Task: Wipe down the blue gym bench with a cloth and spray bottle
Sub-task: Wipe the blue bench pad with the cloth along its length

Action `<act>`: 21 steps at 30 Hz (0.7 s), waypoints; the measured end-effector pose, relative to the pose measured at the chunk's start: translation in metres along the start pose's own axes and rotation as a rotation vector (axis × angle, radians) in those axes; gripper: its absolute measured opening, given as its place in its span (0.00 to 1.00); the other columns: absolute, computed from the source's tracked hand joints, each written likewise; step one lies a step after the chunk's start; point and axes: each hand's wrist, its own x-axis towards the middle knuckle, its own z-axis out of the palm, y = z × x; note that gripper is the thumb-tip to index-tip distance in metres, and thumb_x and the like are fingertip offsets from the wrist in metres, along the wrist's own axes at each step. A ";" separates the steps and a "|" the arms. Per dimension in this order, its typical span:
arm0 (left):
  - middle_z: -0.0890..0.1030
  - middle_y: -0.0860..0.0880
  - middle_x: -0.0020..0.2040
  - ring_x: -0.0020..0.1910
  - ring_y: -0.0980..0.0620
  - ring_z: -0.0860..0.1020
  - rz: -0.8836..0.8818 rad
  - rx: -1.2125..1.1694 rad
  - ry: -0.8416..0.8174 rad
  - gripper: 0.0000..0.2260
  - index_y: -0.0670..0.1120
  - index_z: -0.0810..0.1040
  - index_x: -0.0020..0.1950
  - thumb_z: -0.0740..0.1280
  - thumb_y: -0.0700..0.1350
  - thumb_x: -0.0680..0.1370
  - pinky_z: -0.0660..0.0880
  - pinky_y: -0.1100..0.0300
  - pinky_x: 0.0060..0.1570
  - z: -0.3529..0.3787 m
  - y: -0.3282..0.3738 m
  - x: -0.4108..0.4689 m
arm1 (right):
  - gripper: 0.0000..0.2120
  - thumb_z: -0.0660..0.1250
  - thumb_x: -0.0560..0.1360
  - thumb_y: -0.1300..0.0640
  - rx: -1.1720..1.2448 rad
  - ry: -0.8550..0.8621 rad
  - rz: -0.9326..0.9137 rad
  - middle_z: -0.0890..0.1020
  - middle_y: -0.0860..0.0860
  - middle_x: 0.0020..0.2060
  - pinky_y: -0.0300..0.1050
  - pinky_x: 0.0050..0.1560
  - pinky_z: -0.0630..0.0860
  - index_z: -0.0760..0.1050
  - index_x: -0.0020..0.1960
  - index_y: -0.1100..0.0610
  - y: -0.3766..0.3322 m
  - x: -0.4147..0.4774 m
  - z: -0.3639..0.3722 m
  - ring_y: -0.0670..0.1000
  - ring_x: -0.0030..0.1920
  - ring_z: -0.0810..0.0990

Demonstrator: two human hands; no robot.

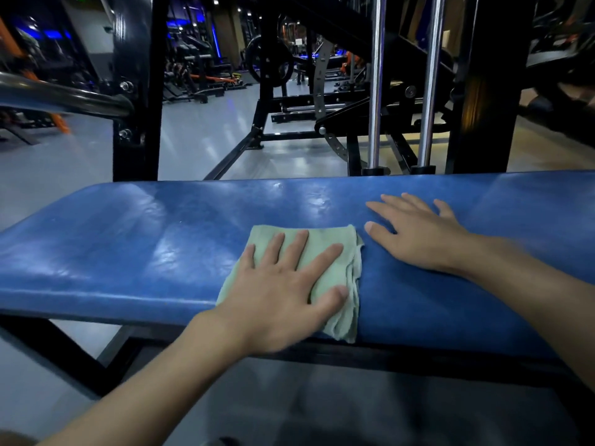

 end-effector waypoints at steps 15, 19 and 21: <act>0.47 0.51 0.82 0.80 0.41 0.46 -0.137 -0.067 -0.063 0.32 0.70 0.45 0.77 0.45 0.74 0.75 0.43 0.33 0.73 -0.024 -0.058 0.208 | 0.31 0.37 0.76 0.33 -0.004 0.017 -0.011 0.43 0.40 0.79 0.59 0.76 0.39 0.45 0.78 0.36 -0.003 -0.002 0.017 0.45 0.79 0.39; 0.49 0.50 0.82 0.80 0.41 0.49 -0.132 -0.051 -0.066 0.31 0.68 0.46 0.78 0.44 0.74 0.75 0.45 0.33 0.72 -0.028 -0.061 0.220 | 0.30 0.39 0.77 0.33 0.015 0.012 0.000 0.44 0.39 0.79 0.58 0.77 0.39 0.46 0.78 0.36 -0.004 -0.002 0.014 0.44 0.78 0.39; 0.48 0.51 0.82 0.80 0.42 0.47 -0.119 -0.062 -0.064 0.32 0.68 0.45 0.78 0.44 0.74 0.75 0.44 0.34 0.73 -0.025 -0.061 0.211 | 0.30 0.39 0.76 0.33 0.029 0.017 0.011 0.45 0.39 0.79 0.57 0.77 0.39 0.47 0.78 0.35 -0.004 -0.001 0.014 0.43 0.78 0.40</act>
